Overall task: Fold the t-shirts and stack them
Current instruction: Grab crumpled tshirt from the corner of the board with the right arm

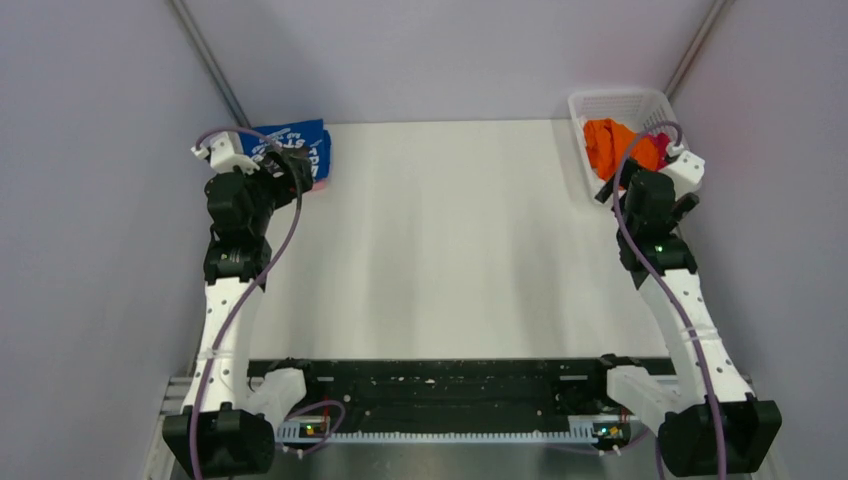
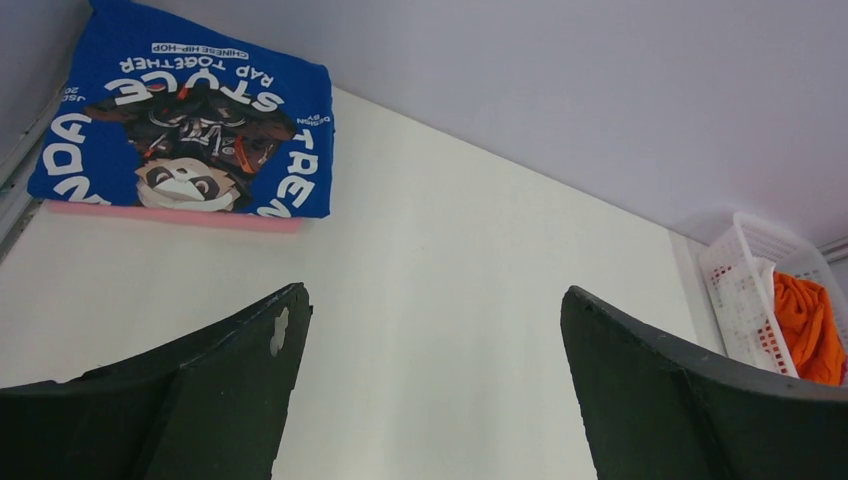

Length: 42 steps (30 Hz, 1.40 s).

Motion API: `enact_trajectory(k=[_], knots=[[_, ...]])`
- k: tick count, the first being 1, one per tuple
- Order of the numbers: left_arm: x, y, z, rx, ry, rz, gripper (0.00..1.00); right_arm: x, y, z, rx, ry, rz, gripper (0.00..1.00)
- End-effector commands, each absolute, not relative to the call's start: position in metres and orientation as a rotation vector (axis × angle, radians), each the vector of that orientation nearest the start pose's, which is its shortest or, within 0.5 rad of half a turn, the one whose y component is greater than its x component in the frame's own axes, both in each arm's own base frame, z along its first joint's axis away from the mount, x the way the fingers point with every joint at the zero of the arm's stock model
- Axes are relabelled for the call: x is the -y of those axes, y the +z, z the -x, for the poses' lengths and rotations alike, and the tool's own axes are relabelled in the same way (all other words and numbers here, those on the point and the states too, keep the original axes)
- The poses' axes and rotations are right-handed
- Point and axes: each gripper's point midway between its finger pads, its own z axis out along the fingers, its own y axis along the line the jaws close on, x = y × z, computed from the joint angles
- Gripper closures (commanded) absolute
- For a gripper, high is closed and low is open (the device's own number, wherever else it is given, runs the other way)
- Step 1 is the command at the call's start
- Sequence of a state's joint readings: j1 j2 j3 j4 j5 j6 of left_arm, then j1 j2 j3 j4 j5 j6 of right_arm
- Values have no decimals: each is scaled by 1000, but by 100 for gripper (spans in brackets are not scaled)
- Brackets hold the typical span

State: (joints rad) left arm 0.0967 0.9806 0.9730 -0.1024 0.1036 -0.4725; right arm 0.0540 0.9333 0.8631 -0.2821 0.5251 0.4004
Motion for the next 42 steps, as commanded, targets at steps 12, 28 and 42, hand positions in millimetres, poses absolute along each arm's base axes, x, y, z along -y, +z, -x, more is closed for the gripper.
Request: enact_trajectory(k=[12,28,42], knots=[[-4,299,-358,-1728,-357,517,1,77,274,-469,-1910,-115,-492,1],[-5,266,-355,-1815,-352,588,1,113,187,-612,-2062,112,-489,81],[-11,270,-348,-1782,-313,576,1,63,423,-545,-1676,215,-158,100]])
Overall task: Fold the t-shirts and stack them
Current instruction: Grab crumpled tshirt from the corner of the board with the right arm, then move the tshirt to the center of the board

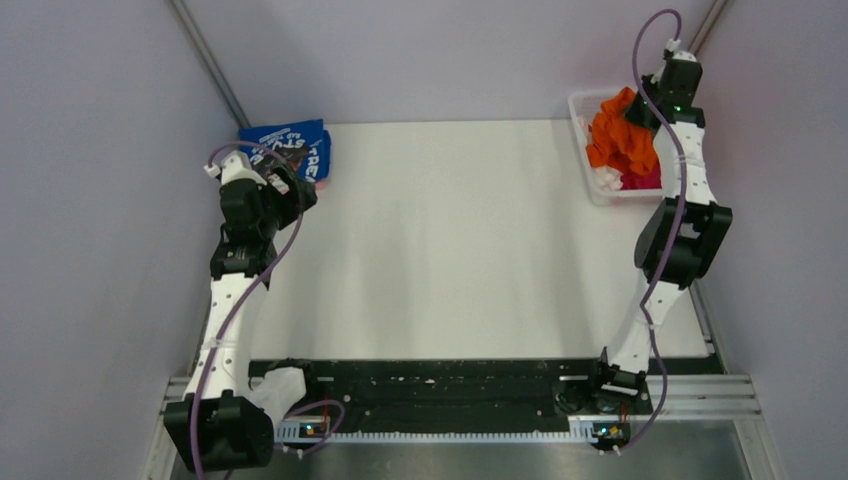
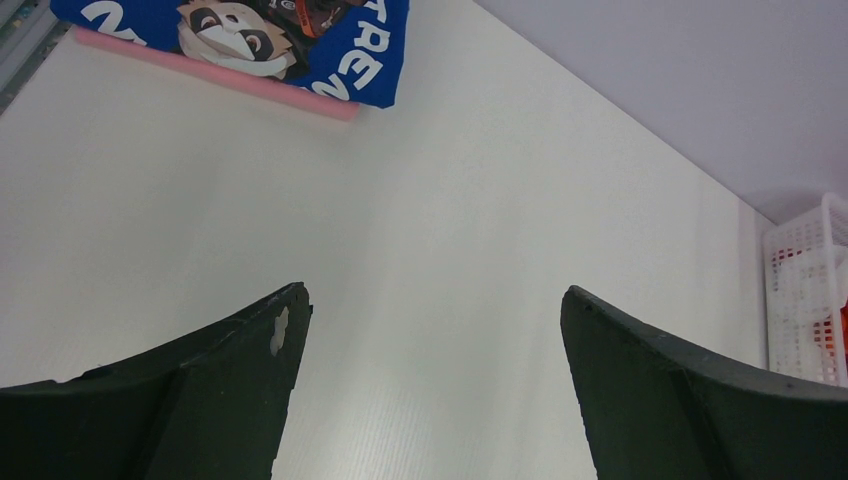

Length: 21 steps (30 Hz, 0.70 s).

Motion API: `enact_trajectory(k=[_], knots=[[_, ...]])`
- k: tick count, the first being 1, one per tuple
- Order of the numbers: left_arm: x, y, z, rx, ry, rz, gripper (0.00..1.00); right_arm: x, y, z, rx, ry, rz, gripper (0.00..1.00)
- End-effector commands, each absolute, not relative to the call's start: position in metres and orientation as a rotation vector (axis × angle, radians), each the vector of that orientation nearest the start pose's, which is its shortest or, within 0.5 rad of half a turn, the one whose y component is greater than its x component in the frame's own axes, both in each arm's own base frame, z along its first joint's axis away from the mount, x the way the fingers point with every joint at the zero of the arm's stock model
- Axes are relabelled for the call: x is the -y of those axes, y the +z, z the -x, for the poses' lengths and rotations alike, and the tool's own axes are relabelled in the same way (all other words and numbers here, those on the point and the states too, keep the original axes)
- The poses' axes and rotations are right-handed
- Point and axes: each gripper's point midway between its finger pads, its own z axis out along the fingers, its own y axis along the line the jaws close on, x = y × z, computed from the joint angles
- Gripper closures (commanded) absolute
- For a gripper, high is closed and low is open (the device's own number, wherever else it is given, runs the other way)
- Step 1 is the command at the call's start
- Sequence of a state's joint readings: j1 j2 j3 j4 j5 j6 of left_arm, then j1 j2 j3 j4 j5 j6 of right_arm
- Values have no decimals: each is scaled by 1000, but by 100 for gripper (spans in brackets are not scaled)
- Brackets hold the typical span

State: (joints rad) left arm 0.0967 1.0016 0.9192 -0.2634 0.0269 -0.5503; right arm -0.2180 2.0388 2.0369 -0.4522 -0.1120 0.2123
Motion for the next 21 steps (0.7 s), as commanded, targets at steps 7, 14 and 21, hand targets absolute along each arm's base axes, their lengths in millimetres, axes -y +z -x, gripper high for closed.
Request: enact_trajectory(k=[7,14,21], knots=[[-10,267,-343,-1782,-320,589,1,-88,508,-467,-1474,706,336,100],[-11,270,-333,-1807,-320,639,1,-234,543,-362,-1240,1130,829,100],[-14,270,-316,-1822,-294,675,1,-258,499,-365,-1310,1108,782,98]])
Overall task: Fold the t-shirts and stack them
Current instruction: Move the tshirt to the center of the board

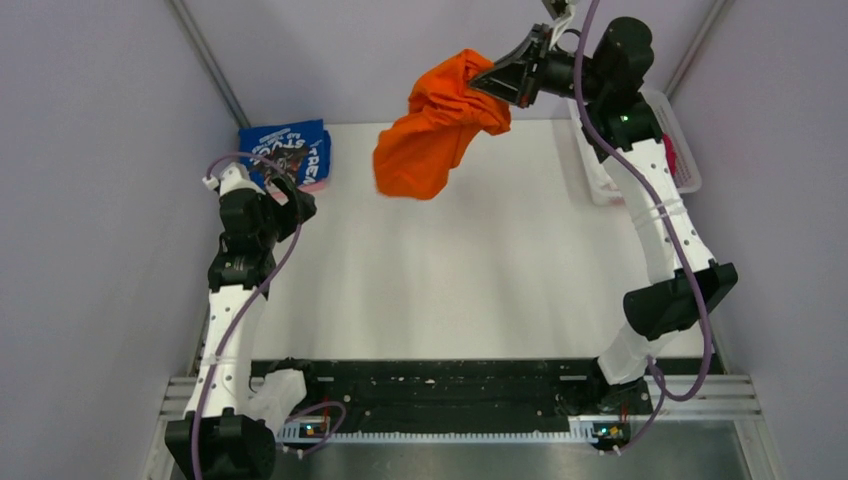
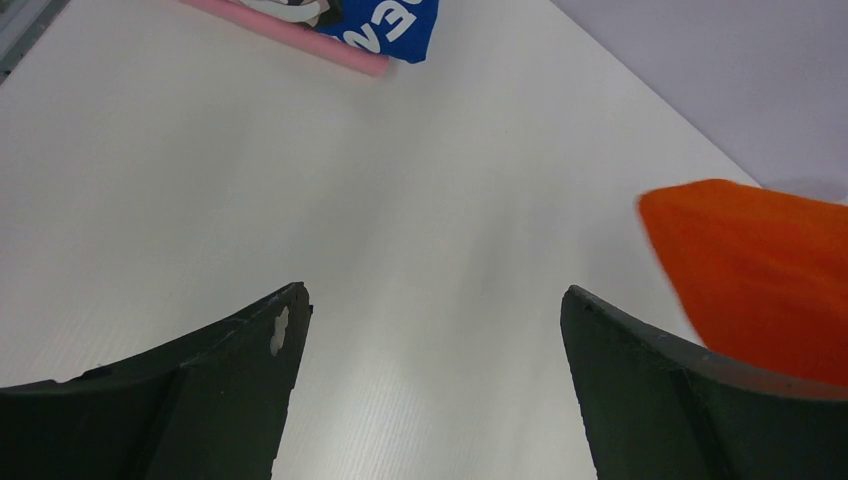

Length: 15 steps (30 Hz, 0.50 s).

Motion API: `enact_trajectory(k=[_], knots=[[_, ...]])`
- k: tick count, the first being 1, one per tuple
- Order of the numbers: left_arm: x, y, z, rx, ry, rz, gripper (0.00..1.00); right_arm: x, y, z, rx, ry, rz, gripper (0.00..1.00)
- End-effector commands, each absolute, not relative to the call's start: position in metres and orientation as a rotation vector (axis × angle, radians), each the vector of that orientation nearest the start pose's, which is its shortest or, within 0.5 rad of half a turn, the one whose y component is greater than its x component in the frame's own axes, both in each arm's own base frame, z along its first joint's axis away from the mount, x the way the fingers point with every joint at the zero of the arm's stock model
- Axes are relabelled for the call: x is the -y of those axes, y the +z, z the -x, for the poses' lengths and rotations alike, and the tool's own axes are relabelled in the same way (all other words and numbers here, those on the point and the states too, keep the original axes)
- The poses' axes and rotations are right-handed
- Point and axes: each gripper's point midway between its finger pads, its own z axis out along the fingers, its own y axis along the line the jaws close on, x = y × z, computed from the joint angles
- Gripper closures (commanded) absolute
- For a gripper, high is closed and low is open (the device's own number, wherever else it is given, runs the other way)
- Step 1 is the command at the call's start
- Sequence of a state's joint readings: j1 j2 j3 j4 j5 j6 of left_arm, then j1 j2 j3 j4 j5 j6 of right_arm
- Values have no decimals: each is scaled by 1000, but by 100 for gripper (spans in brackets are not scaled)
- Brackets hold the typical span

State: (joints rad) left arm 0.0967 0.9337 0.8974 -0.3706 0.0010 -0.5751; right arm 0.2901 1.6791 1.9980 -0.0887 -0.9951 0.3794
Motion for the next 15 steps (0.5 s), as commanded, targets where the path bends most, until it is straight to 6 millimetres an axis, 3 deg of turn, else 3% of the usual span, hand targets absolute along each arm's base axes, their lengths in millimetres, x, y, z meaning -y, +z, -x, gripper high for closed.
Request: enact_trajectory(k=[1,4,5,6,8,9,10,12,15], knots=[[-14,267,-313,-1832,-287,684,1,-252,478,-375,-1371,1051,725,95],[-17,256,-304,-1859,-263,720,1,-219,391,-408,-1588,807,537,88],[-20,250,-301,-1867,-249,740,1,-200,357,-418,-1669,692,457,79],[-20,245,-299,-1877,-244,754,1,-176,310,-423,-1779,565,363,59],[-19,233,-297,-1902,-249,774,1,-117,258,-434,-1908,248,127,12],[-17,227,-296,-1917,-259,777,1,-89,239,-432,-1964,101,25,3],[-15,221,-296,-1935,-266,784,1,-67,225,-428,-2018,-25,-43,1],[-11,209,-295,-1981,-282,799,1,-43,210,-417,-2089,-166,-113,1],[2,193,-294,-2060,-344,799,1,-57,202,-401,-2147,-75,-114,1]])
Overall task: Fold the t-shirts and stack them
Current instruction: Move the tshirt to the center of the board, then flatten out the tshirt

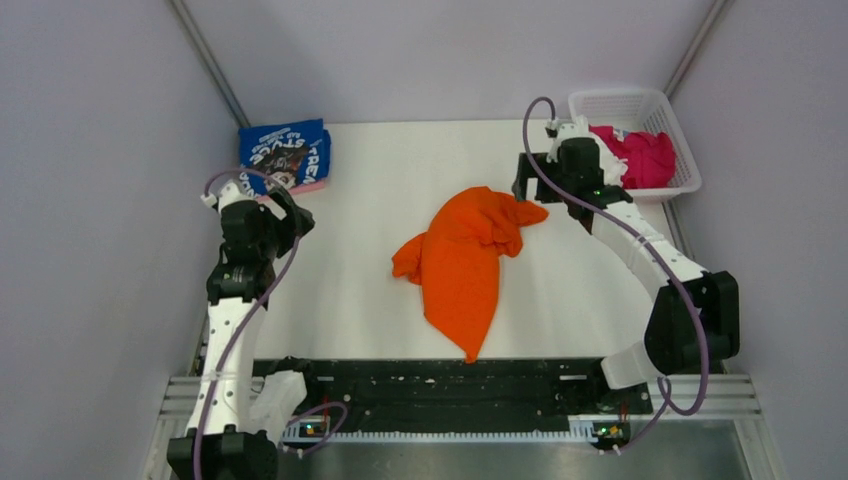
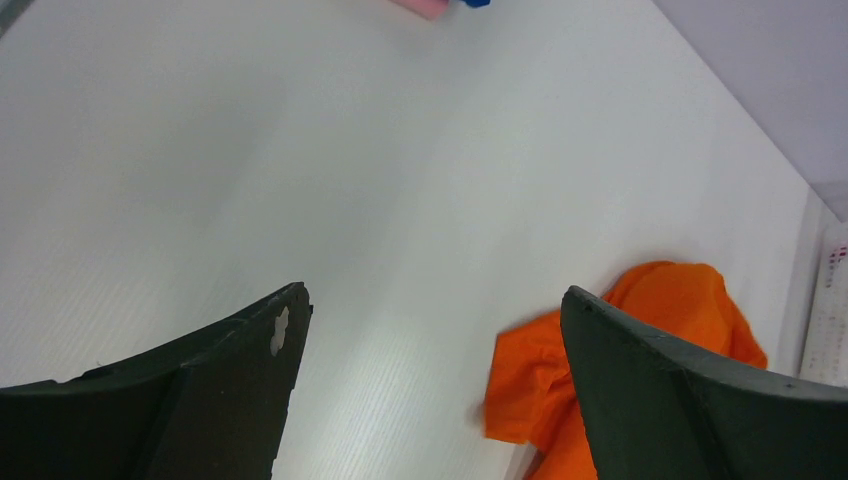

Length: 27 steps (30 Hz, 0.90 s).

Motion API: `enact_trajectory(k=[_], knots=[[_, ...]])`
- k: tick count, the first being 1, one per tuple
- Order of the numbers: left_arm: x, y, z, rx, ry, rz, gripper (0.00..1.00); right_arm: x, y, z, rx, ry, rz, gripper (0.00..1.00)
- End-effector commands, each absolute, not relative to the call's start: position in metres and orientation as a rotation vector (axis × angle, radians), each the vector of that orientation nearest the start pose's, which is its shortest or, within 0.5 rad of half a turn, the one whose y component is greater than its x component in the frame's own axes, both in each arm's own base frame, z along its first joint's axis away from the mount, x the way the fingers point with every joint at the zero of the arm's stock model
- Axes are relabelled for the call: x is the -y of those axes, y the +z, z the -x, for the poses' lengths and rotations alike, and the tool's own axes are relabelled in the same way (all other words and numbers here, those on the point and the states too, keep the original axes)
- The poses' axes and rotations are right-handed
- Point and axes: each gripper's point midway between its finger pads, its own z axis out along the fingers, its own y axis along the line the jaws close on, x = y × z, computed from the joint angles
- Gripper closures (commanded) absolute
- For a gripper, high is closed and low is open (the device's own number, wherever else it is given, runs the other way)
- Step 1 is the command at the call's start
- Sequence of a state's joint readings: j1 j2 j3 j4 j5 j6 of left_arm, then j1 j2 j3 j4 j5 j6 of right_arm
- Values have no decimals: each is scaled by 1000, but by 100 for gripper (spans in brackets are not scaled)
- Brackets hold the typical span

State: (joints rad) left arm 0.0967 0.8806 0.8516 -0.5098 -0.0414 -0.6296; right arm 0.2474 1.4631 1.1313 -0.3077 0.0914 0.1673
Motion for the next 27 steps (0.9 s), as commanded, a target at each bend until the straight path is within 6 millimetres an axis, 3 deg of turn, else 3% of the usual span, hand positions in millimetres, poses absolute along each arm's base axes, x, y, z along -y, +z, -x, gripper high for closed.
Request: enact_trajectory(k=[1,5,9,12,16,22,27], knots=[[7,189,-293,-2089,-373,790,1,-70,198,-394,-2166,-2,-102,1],[35,163,-288,-2206,-494,744,1,-122,176,-344,-2269,173,58,1],[83,126,-271,-2393,-601,636,1,-182,133,-254,-2475,421,295,5],[120,104,-255,-2515,-635,525,1,-206,108,-193,-2597,521,377,10],[152,92,-247,-2595,-663,422,1,-222,79,-133,-2664,518,565,10],[176,78,-256,-2622,-665,346,2,-222,40,-100,-2723,351,707,20],[189,63,-254,-2662,-631,325,2,-222,25,-100,-2736,298,709,29]])
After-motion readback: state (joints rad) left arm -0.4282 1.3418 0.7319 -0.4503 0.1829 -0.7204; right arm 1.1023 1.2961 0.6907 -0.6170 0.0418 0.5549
